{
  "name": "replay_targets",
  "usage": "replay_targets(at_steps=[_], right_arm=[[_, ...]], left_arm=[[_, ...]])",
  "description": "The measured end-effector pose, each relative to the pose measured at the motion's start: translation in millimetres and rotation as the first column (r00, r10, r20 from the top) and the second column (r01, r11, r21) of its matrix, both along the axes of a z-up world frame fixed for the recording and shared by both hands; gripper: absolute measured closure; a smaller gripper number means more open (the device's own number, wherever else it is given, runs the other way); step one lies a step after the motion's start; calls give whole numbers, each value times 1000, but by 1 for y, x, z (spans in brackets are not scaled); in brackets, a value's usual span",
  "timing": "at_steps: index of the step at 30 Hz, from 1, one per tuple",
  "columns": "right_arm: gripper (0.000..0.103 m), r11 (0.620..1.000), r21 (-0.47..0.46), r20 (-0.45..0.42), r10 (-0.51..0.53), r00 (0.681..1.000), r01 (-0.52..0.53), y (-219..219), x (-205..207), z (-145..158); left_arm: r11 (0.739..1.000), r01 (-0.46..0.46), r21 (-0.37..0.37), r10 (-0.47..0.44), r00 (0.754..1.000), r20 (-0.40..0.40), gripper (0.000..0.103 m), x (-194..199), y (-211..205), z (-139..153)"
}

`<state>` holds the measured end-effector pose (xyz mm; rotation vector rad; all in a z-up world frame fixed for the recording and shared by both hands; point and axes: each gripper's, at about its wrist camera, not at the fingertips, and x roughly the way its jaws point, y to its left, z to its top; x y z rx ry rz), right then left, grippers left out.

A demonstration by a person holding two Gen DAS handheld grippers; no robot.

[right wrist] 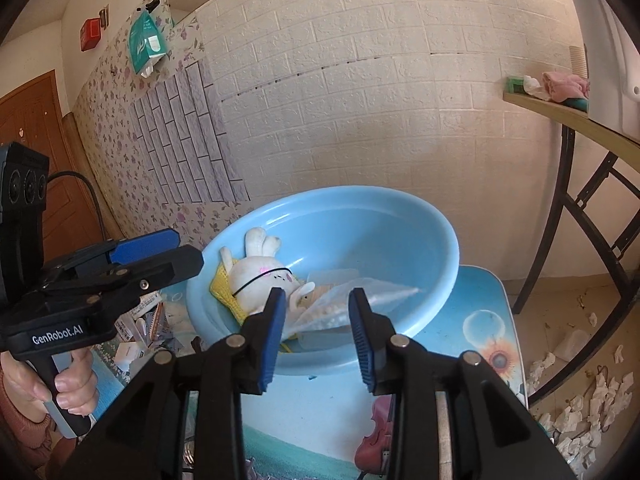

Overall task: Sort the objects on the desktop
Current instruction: 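Carry the hook with left tool into the basin while right tool drops the swab bag there, then withdraw left tool from the basin while right tool moves to the tan plush dog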

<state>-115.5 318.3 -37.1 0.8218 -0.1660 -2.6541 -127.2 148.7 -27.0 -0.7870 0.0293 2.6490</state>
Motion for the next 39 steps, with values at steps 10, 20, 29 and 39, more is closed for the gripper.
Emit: replay_targets(at_steps=[10,20,29,39], right_arm=[[70,997,36,11,-65,998,65,24,28,-2],[35,983,94,114,-167,979,157,49,43,-26],[31,973,149,181,-201,963,175,52,46,-51],[31,976,158,230,-184,956,150,44,45,-67]], left_arm=[[995,-92,-29,92,996,19,26,34,-42,-5],[985,-156,-67,161,984,77,18,72,-83,-29],[972,-224,-69,233,958,167,18,97,-118,-58],[947,-286,-145,310,933,183,14,94,-132,-78]])
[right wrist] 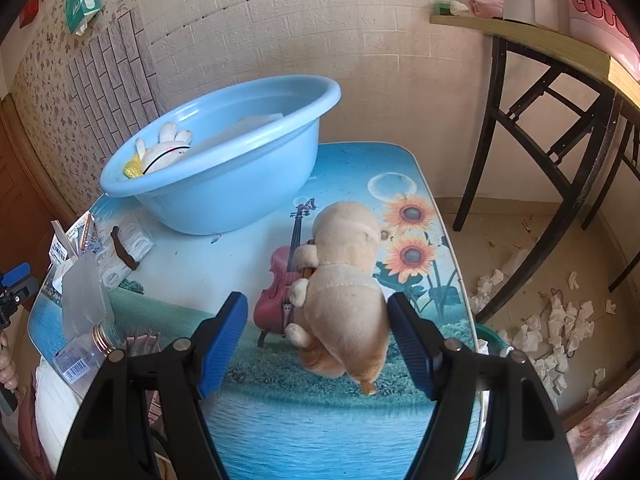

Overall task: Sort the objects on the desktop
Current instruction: 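Withdraw left tool from the basin while right tool moves to the tan plush dog, then grasp the tan plush dog with right tool while left tool grasps the white charger plug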

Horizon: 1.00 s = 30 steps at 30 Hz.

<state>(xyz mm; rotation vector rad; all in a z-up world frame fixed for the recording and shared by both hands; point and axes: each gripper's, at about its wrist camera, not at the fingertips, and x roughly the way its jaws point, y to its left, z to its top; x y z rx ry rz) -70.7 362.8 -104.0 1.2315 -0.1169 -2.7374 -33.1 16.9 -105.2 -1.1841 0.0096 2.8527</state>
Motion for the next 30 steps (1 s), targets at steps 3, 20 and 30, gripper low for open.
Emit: replay_targets(at_steps=[3,20,30], right_arm=[[31,1000,-9,4,0,1000,1,1,-1,-1],[31,999,-33,52,27,998,-25,-6,-8,-11],[54,995,-66,41,75,996,-72,-9,-6,-8]], left_arm=[[1000,-14,25,13,1000,15,14,-3,-7,-6],[994,-79,75,72,994,88,14,-29,-19,-33],[993,-24,113,11,994,111,61,-24,-18,-37]])
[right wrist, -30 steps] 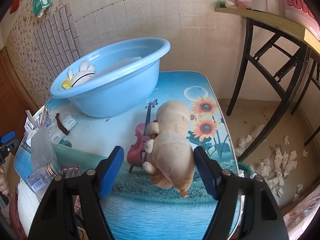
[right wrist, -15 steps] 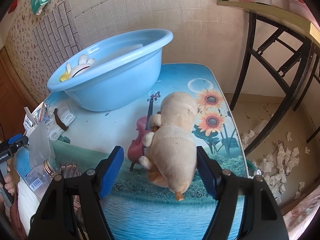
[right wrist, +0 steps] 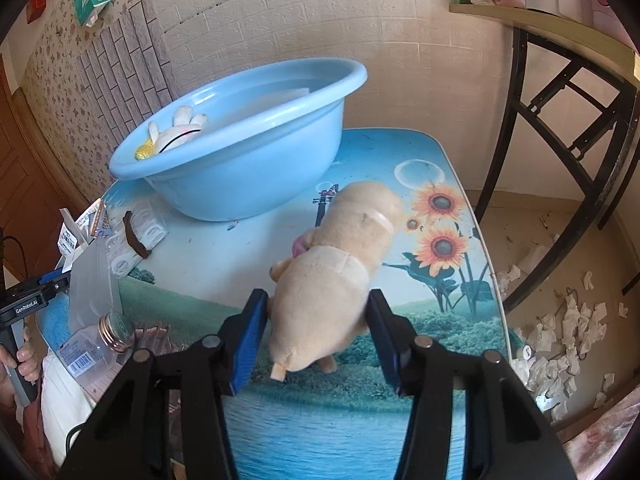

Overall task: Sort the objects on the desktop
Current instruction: 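Grasp the tan plush dog with right tool while left tool grasps the white charger plug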

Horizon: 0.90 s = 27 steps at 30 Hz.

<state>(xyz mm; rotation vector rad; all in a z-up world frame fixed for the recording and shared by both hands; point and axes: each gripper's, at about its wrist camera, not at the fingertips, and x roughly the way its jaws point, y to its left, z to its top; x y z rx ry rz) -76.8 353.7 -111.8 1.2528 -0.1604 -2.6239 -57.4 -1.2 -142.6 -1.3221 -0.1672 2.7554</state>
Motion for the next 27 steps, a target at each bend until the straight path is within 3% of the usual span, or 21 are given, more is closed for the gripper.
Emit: replay_targets(at_steps=[13,22,25,27], right_arm=[[55,995,-5,-39,98,994,-99,-18,13,14],[55,987,24,-43,157,987,-156,-31,19,15],[54,989,24,-34,144,989,-143,-30,18,12],[53,991,37,-31,131,991,-130,-30,18,11]], left_arm=[[999,30,18,-29,999,-19,73,26,0,9],[998,62,-24,-61,998,10,79,41,7,7],[998,35,-54,-33,999,25,73,37,8,4],[998,23,-54,-22,1000,16,58,36,7,5]])
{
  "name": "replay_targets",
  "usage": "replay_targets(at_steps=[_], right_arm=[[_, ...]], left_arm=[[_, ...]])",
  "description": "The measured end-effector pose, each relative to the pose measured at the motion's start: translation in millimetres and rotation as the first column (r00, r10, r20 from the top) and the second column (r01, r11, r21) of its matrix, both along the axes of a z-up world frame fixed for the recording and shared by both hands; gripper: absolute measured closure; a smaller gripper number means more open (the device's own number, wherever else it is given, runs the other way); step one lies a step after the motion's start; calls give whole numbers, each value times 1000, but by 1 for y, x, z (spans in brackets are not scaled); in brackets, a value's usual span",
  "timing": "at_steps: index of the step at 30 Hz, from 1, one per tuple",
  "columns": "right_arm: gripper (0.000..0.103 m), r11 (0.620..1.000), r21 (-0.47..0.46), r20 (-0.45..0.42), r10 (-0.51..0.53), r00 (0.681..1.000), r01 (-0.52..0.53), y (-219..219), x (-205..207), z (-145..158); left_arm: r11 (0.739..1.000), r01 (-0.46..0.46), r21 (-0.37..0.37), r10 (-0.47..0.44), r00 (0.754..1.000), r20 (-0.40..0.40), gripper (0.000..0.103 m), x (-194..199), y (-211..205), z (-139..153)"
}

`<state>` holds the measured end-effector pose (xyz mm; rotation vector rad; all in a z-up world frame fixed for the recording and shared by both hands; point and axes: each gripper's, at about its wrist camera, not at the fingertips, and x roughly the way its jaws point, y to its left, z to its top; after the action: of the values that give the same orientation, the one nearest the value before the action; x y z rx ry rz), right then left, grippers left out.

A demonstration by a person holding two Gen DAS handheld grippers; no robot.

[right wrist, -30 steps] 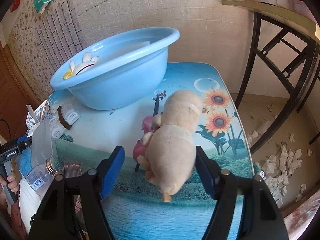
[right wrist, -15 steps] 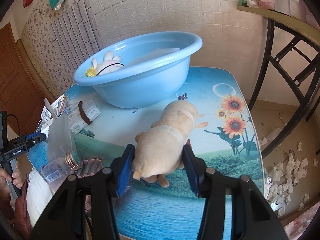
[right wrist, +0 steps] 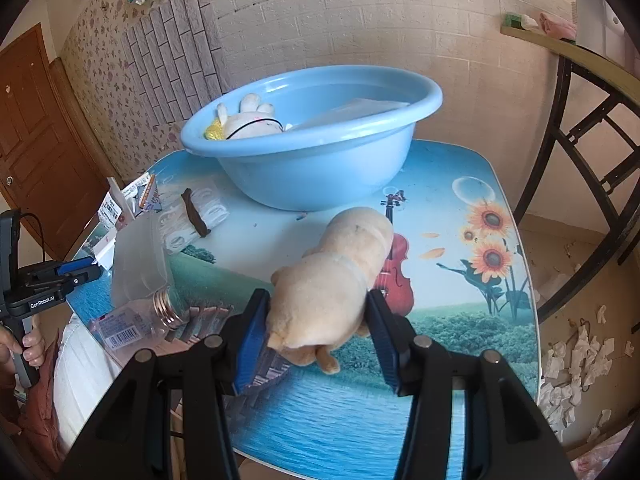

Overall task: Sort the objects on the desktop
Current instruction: 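Grasp the tan plush dog with right tool while left tool grasps the white charger plug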

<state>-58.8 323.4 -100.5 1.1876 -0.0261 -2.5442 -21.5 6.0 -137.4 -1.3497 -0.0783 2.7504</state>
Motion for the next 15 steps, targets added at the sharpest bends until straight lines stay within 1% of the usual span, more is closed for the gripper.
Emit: replay_targets(at_steps=[3,5,8,13,14,15], right_arm=[[52,1000,0,13,-10,1000,10,1,-1,-3],[50,1000,-1,21,-15,1000,15,2,-2,-5],[47,999,25,34,-31,999,30,-1,-5,-9],[46,999,35,60,-32,998,30,-3,-9,-19],[46,999,36,64,-33,997,31,-3,-9,-20],[46,999,32,66,-34,997,32,-2,-9,-21]], left_arm=[[1000,8,-5,-8,1000,-21,52,-1,2,3],[1000,13,-18,-13,1000,-21,52,-5,4,1],[1000,11,-25,-12,1000,-9,51,-13,7,-3],[999,23,-43,-23,1000,-12,52,-23,11,-6],[999,27,-43,-27,1000,-14,52,-24,12,-7],[999,32,-33,-33,999,-18,62,-25,12,-6]])
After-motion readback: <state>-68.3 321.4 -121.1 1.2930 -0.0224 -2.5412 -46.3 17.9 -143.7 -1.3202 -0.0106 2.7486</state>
